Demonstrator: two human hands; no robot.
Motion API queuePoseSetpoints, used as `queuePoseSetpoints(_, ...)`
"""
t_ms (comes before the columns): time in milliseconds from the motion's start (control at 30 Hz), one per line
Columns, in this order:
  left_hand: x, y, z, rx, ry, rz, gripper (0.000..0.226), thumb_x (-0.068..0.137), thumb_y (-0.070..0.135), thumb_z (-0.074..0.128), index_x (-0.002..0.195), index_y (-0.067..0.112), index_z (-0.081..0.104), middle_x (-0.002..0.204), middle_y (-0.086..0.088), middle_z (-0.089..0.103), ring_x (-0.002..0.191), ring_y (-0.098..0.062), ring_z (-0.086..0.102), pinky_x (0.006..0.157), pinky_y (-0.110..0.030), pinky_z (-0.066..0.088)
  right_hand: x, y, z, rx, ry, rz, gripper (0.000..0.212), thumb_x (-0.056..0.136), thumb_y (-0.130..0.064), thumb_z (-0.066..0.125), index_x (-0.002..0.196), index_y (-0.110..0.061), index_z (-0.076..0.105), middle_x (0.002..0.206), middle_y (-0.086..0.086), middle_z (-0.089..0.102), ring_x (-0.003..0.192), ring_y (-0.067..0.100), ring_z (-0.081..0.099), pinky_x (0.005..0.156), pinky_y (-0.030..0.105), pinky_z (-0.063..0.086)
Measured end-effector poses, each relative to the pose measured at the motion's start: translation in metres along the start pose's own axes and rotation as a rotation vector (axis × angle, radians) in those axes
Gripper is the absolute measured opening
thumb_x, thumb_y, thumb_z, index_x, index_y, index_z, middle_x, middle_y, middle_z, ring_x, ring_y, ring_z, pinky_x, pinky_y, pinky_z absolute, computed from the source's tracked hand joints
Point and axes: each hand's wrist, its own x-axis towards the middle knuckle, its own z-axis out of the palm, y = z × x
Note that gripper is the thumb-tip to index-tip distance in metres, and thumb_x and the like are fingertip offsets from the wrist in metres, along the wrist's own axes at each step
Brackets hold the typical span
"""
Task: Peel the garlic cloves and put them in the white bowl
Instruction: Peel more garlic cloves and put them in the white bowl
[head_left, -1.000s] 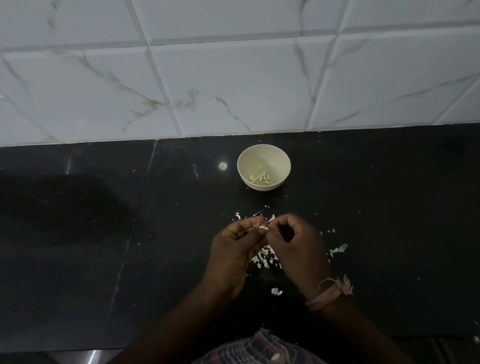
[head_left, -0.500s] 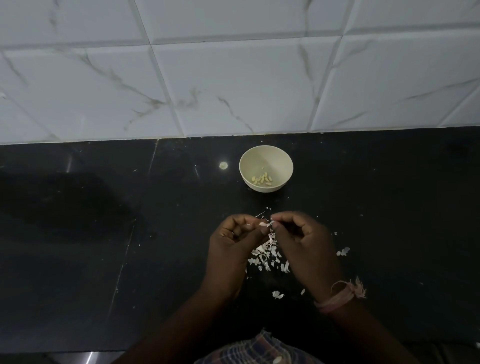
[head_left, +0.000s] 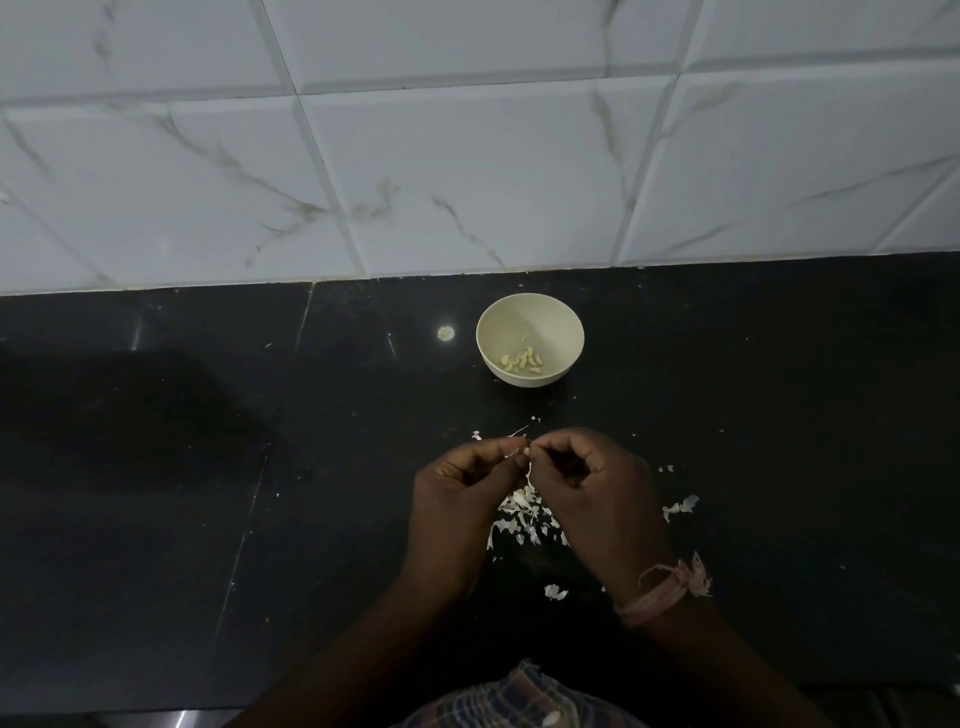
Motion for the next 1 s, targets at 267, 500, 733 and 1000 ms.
queuePoseSetpoints(267,-0.001,0.005,-0.005,0.202,-0.048,0.057,0.018,0.09,0.002,0.071,0.1,0.014,0.082,0.095,-0.002,0.08,0.093,-0.022,0.077,0.09,-0.043,0.06,0.001,-0.001,-0.001,-0.069,-0.026,-0.055,0.01,0.083,-0.01,0.073,0.08,-0.019,0.075,0.074,-0.01,0.066,0.069,0.007,0.064,0.061,0.026,0.053)
queuePoseSetpoints(500,0.003,0.009,-0.009,0.258,-0.127,0.063,0.02,0.091,0.0,0.07,0.1,0.013,0.081,0.091,-0.001,0.08,0.088,-0.018,0.077,0.078,-0.025,0.058,0.003,0.0,-0.006,0.005,-0.085,0.079,0.014,0.083,-0.012,0.072,0.075,-0.022,0.075,0.065,-0.008,0.067,0.062,0.009,0.066,0.057,0.021,0.05)
queuePoseSetpoints(733,0.002,0.004,-0.005,0.06,-0.108,0.01,0.015,0.093,-0.001,0.068,0.103,0.004,0.078,0.097,-0.013,0.079,0.094,-0.028,0.077,0.081,-0.029,0.06,0.002,-0.003,-0.001,0.187,-0.061,0.272,0.011,0.085,-0.014,0.073,0.078,-0.021,0.073,0.069,0.0,0.072,0.058,0.023,0.069,0.054,0.034,0.056)
queuePoseSetpoints(1000,0.001,-0.008,0.004,-0.219,-0.078,-0.119,0.02,0.088,-0.001,0.069,0.108,-0.003,0.072,0.106,-0.026,0.074,0.096,-0.034,0.075,0.083,-0.034,0.061,0.0,-0.006,-0.001,0.336,-0.06,0.357,0.007,0.088,-0.012,0.073,0.082,-0.016,0.073,0.07,0.007,0.071,0.049,0.014,0.059,0.045,0.025,0.046)
